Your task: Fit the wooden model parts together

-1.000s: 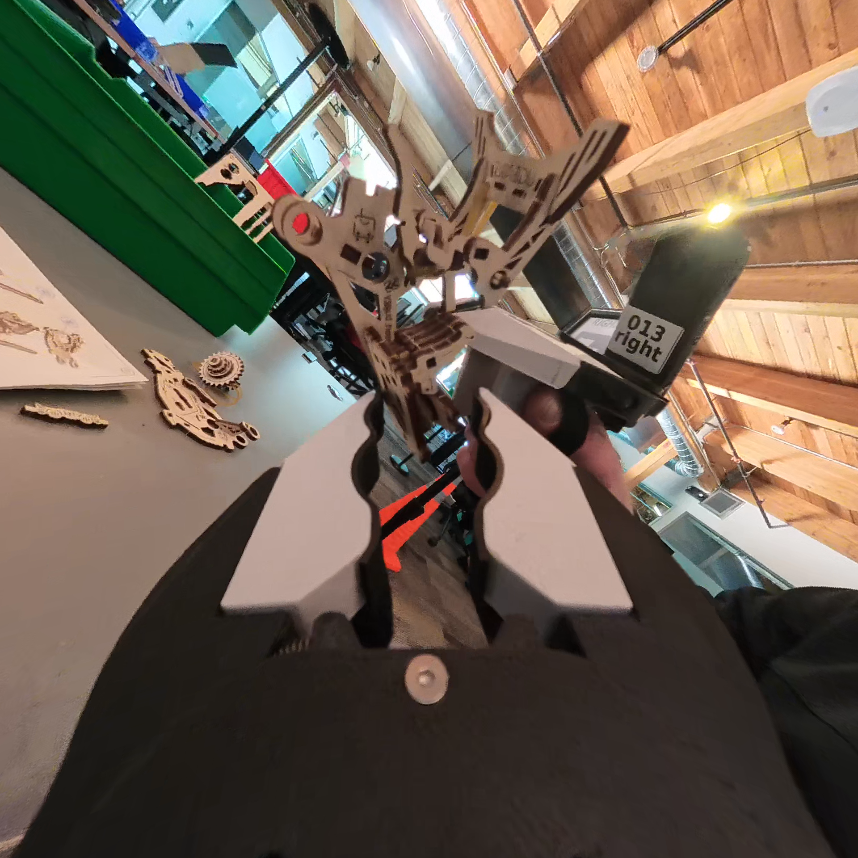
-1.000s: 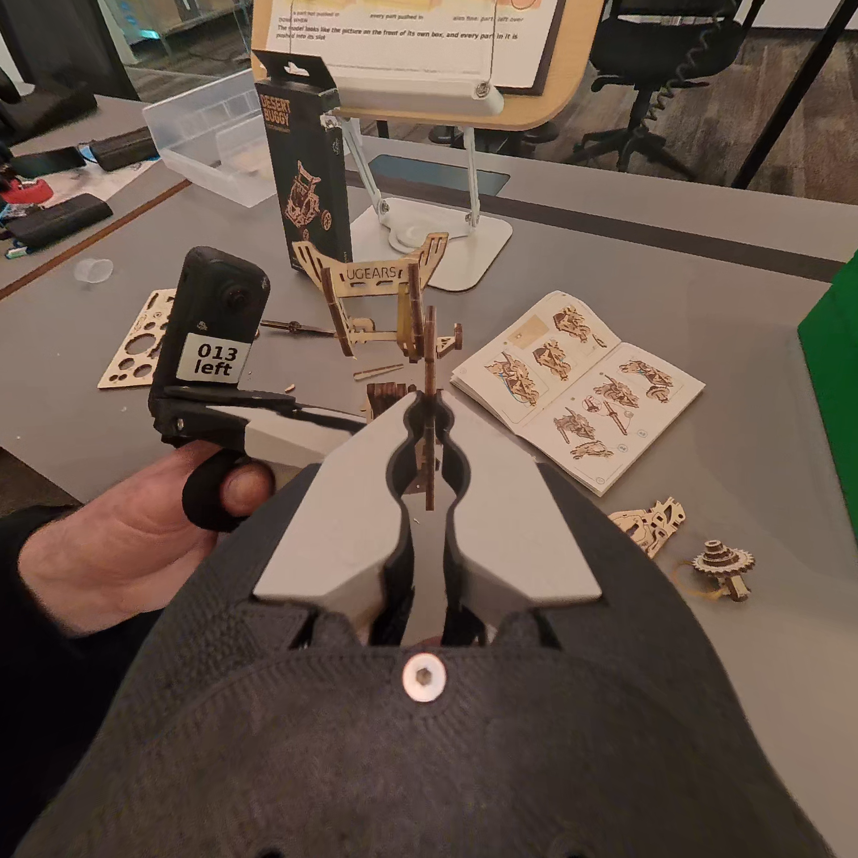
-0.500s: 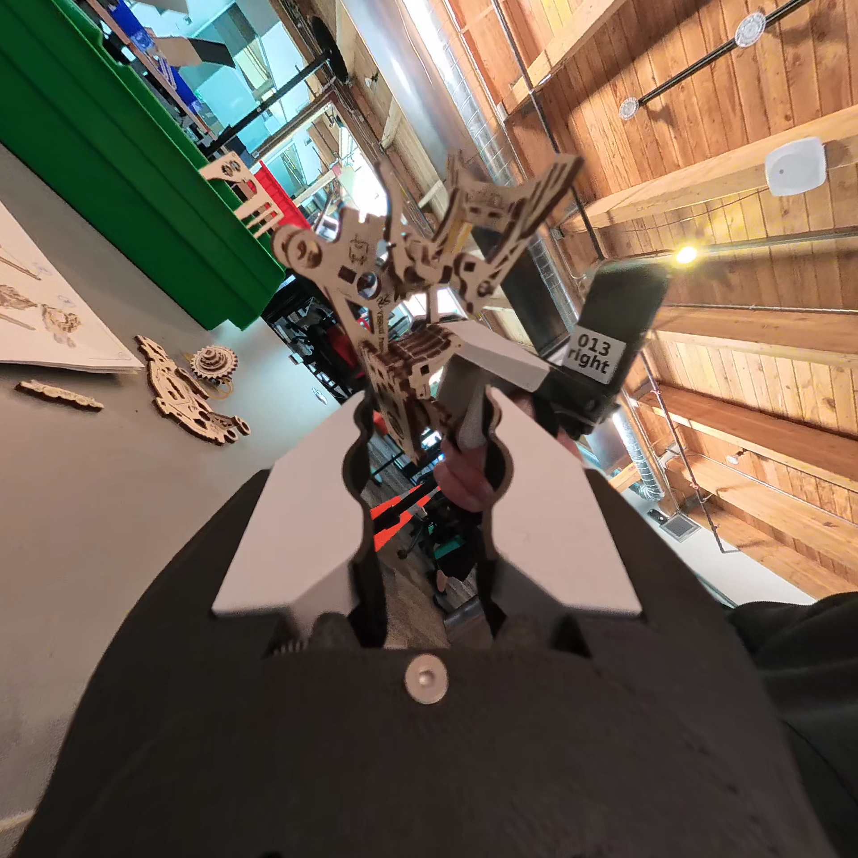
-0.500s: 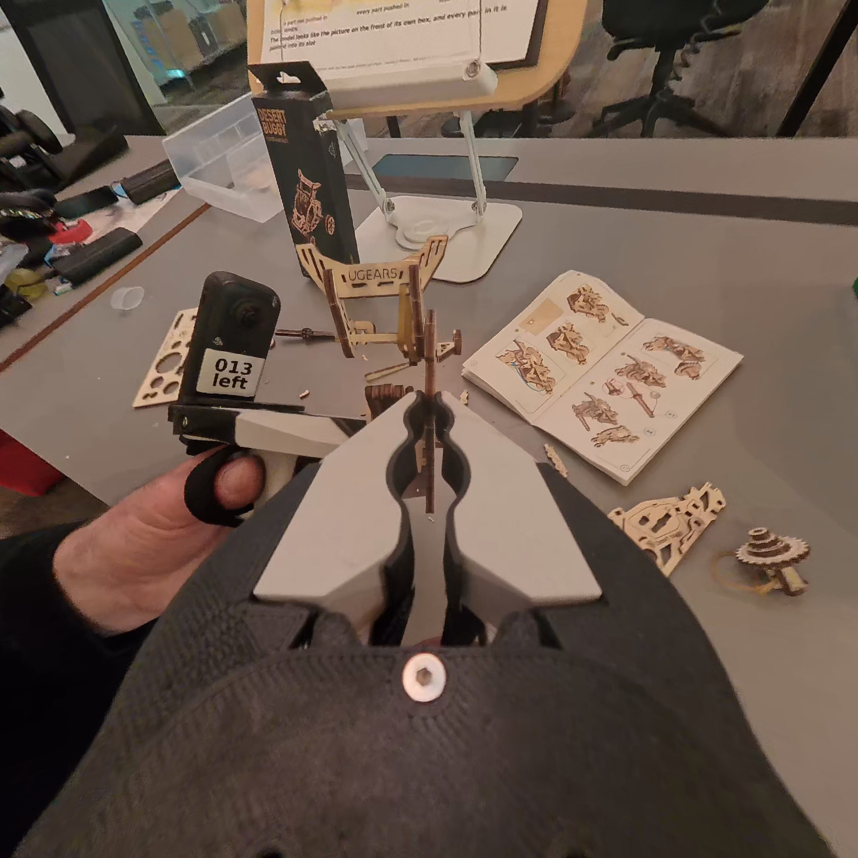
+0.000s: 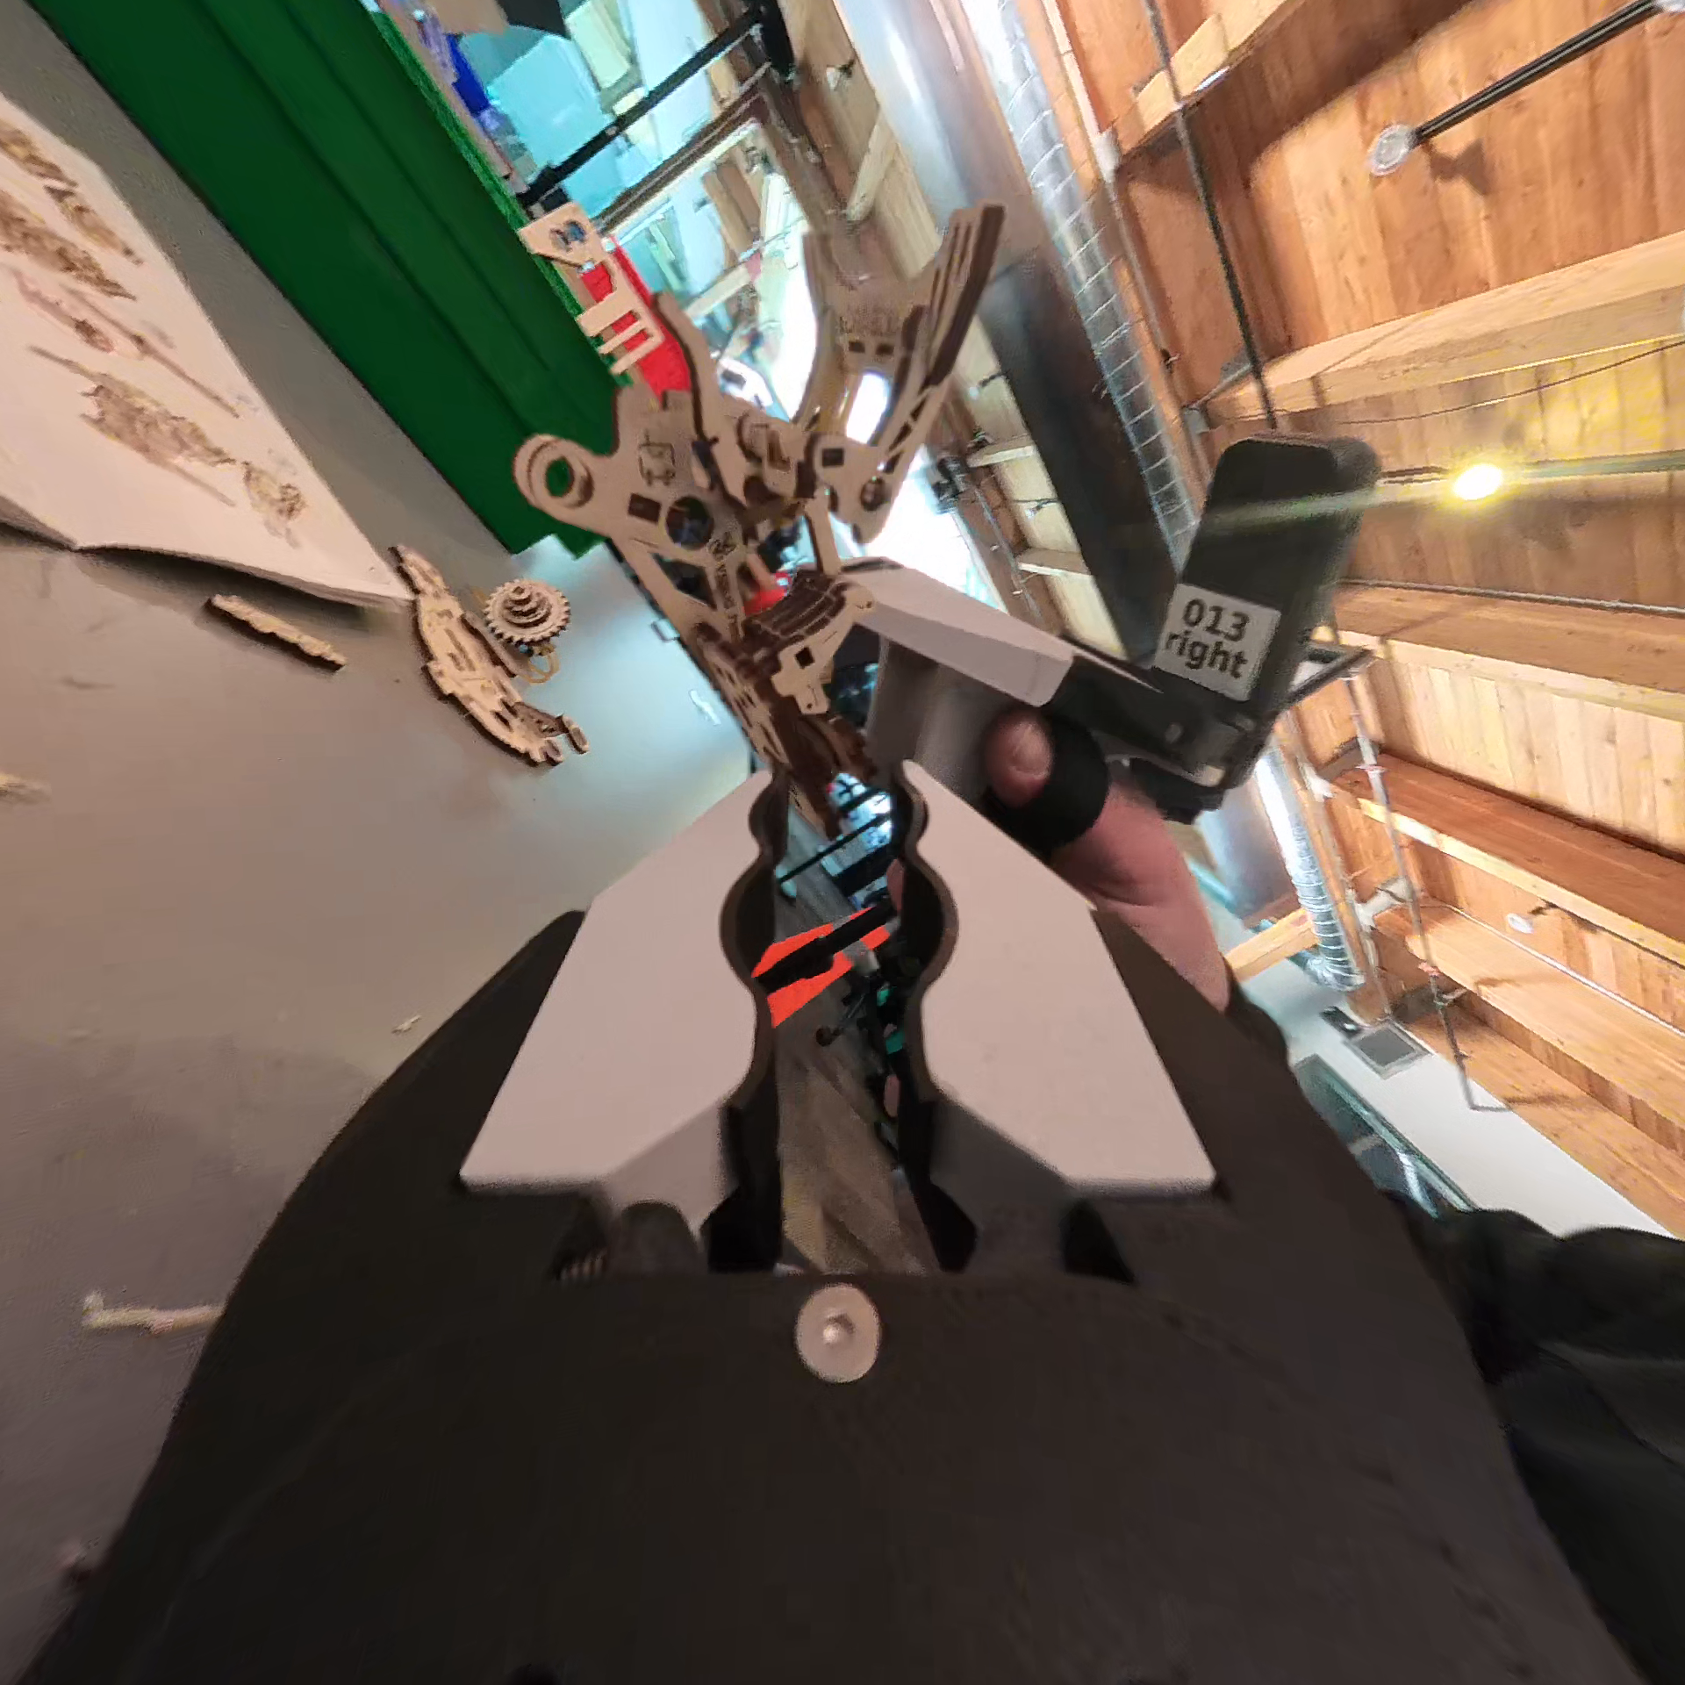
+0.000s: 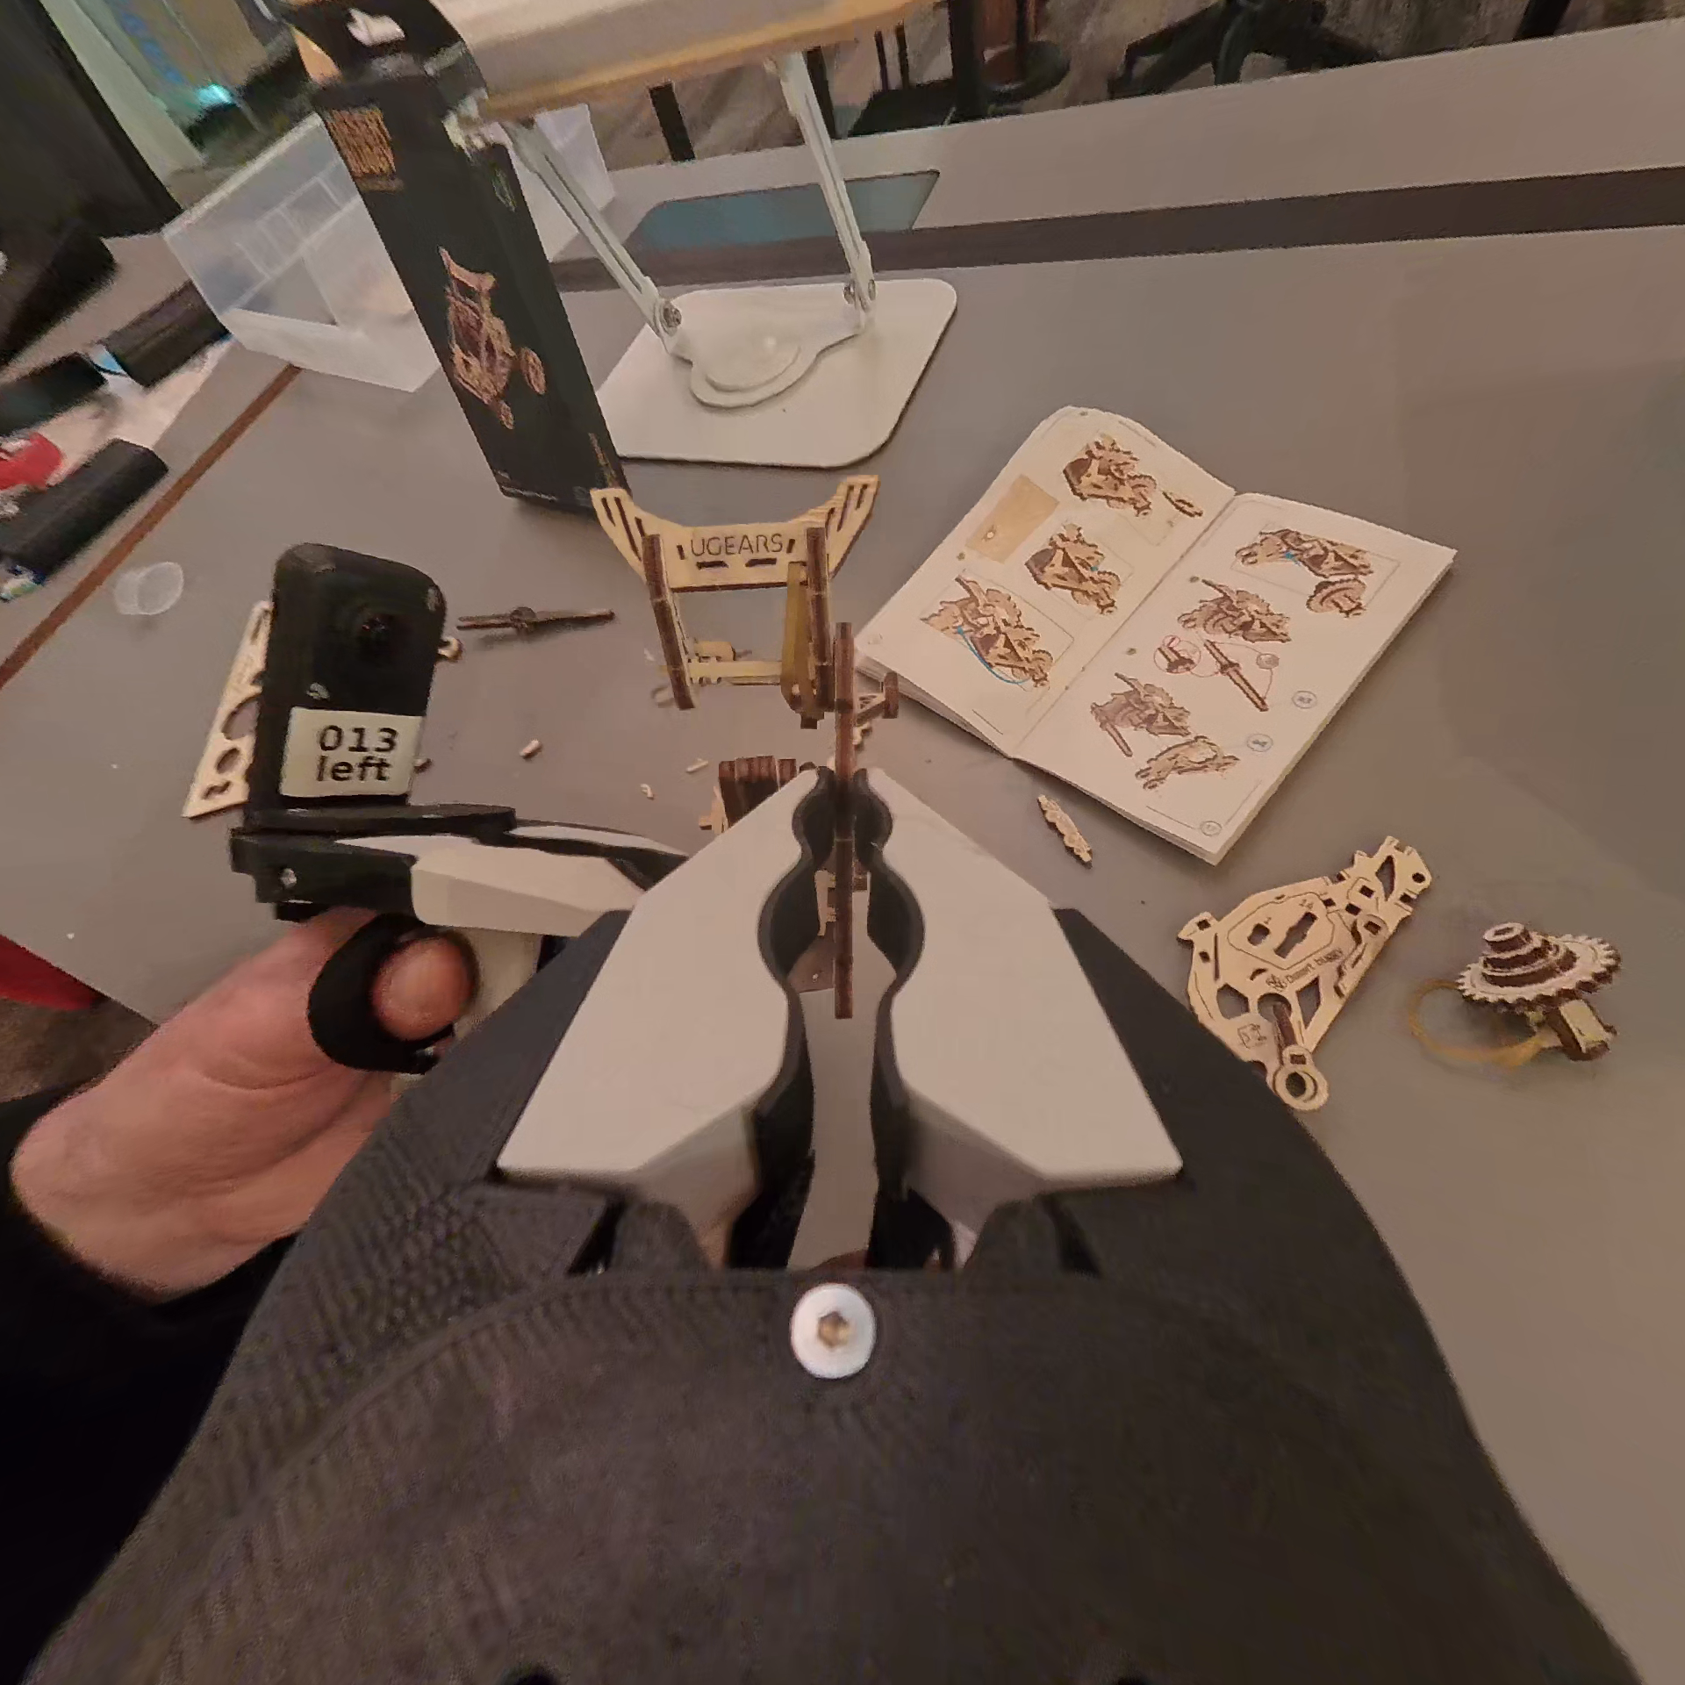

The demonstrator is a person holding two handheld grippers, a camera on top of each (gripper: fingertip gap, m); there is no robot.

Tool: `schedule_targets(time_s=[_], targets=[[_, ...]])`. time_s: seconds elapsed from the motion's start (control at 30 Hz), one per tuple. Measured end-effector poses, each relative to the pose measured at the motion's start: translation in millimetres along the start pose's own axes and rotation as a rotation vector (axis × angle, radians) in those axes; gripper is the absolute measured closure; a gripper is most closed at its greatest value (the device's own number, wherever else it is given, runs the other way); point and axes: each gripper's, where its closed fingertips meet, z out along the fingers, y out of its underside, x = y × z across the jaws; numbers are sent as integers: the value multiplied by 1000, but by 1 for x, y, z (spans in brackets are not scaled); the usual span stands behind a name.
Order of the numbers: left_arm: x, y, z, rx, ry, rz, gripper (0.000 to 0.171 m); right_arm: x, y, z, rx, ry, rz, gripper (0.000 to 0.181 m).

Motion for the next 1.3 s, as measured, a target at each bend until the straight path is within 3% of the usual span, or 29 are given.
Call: schedule_targets(time_s=[0.17,0.43,0.63,0.83,1.07,1.3], targets=[[-26,0,-18,-28,-203,74,138,11,27,16,-66,41,6,181],[-33,22,-27,-185,-295,142,151,16,64,39,-166,97,-16,180],[-37,34,-32,-281,-357,217,154,15,68,32,-200,-1,24,157],[-54,56,-34,-491,-489,412,160,38,79,2,-216,-122,-64,181],[-82,55,-27,-652,-651,700,167,38,90,17,-213,-131,-232,181],[-89,58,-21,-712,-661,754,171,32,90,29,-182,-154,-282,181]])
